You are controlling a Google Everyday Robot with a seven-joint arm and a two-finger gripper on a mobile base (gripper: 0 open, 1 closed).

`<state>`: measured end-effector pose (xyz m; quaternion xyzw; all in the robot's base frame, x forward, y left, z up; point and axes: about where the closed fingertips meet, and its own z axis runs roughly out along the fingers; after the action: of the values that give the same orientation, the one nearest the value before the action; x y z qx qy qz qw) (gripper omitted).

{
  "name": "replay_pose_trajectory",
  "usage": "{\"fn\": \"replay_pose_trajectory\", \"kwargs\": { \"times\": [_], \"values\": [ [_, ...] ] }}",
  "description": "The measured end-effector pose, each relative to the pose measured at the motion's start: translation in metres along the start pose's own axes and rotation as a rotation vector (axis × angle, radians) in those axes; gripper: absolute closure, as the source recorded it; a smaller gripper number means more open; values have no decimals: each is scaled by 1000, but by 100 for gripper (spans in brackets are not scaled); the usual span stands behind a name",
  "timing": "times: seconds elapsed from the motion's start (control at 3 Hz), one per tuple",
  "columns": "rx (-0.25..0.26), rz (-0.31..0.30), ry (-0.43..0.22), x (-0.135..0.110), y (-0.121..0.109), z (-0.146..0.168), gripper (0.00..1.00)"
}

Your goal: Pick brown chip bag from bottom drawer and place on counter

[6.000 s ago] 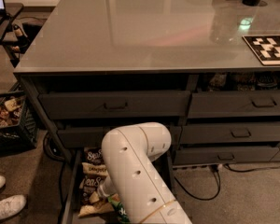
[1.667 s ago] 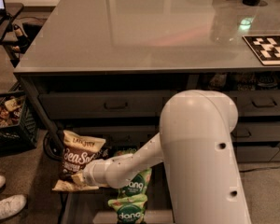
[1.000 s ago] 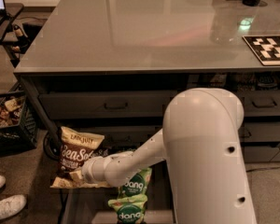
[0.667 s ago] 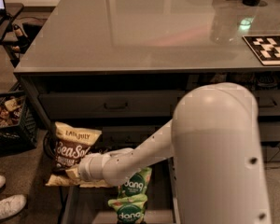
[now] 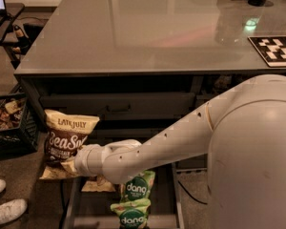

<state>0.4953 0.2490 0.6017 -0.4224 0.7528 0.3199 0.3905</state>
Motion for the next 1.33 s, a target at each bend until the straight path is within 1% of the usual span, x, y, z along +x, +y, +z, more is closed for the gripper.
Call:
{"fn": "replay_pose_trajectory", "kwargs": {
  "times": [0.33,0.67,1.0,1.33],
  "values": [
    [-4,-6,-9,-3,2,-1,100],
    [16,-62,-45,-29,8,-23,100],
    [53,-131,-82,-67,11,-53,100],
    [101,-179,-77,-100,3,-79,100]
  ]
}}
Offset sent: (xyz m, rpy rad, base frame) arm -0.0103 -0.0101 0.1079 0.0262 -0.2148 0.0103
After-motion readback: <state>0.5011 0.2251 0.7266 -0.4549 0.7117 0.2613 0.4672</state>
